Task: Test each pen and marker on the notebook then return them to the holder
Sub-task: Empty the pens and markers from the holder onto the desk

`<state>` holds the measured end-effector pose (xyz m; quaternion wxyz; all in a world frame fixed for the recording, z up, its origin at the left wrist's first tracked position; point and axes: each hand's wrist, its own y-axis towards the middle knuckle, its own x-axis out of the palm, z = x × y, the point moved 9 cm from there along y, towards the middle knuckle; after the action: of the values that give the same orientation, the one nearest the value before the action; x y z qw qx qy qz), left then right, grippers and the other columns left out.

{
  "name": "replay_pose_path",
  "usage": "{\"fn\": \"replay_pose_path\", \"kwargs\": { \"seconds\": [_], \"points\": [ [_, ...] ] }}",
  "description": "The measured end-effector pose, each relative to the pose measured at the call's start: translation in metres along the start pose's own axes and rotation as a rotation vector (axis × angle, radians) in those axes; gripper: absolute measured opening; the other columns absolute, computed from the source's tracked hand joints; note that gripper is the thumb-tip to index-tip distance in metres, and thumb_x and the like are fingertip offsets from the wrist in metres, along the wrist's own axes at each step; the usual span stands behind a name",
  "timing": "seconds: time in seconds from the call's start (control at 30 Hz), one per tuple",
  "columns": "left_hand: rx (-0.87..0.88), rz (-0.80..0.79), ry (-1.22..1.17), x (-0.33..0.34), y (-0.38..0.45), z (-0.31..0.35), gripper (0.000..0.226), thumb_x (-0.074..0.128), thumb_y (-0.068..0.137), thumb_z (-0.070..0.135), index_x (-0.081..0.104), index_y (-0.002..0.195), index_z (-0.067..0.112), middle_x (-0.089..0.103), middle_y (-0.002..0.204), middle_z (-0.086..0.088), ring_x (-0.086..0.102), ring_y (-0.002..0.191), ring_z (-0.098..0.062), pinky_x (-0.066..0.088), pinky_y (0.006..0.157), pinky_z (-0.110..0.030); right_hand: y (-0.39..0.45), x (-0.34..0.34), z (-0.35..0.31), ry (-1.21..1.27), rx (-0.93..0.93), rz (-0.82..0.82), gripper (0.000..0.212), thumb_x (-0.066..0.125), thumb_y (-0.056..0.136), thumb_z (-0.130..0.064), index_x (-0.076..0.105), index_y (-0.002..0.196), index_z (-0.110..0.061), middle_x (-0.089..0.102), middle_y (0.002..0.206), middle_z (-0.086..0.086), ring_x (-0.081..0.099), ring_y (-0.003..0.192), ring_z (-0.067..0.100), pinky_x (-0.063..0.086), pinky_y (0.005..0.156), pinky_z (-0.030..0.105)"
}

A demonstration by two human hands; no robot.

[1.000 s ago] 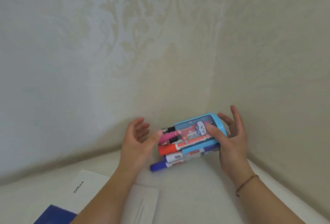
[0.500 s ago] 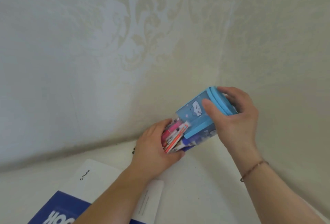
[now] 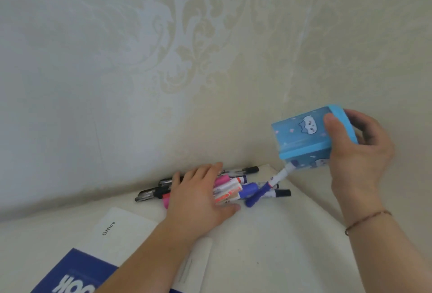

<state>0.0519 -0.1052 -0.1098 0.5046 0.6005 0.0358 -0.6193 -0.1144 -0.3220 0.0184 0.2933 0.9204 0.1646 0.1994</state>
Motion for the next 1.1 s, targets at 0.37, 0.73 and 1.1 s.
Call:
{"fn": "replay_pose_path", "kwargs": {
  "seconds": [0.37, 0.73, 1.1],
  "points": [
    [0.224, -0.074, -0.074, 0.002, -0.003, 0.033, 0.081, 0.037, 0.071, 0.086, 0.052, 0.132, 0.035, 0.063, 0.121, 0.015, 0.057, 0.111, -0.011, 0.036, 0.105, -0.049, -0.019, 0.01, 0.05, 0.163, 0.348, 0.12, 0.027, 0.073, 0.07, -0.043, 0.069, 0.088, -0.025, 0.07, 0.094, -0.003, 0.066, 0.085, 0.012, 0.055, 0.08, 0.04],
    [0.077, 0.14, -0.41, -0.029, -0.003, 0.028, 0.065, 0.054, 0.09, 0.055, 0.031, 0.145, 0.03, 0.048, 0.141, 0.012, 0.042, 0.128, -0.003, 0.037, 0.105, -0.029, -0.082, 0.056, 0.107, 0.506, 1.237, -0.221, 0.049, 0.043, 0.09, -0.053, 0.066, 0.117, -0.019, 0.069, 0.117, 0.015, 0.064, 0.104, 0.038, 0.056, 0.073, 0.05],
    [-0.039, 0.171, -1.178, -0.032, -0.004, 0.018, 0.073, 0.08, 0.065, 0.044, 0.042, 0.126, 0.03, 0.061, 0.118, 0.011, 0.062, 0.112, -0.017, 0.056, 0.086, -0.037, -0.11, 0.089, 0.062, -0.192, 0.814, -0.92, 0.071, 0.019, 0.077, -0.083, 0.064, 0.109, -0.038, 0.073, 0.101, -0.005, 0.071, 0.091, 0.018, 0.059, 0.063, 0.036]
  ]
}}
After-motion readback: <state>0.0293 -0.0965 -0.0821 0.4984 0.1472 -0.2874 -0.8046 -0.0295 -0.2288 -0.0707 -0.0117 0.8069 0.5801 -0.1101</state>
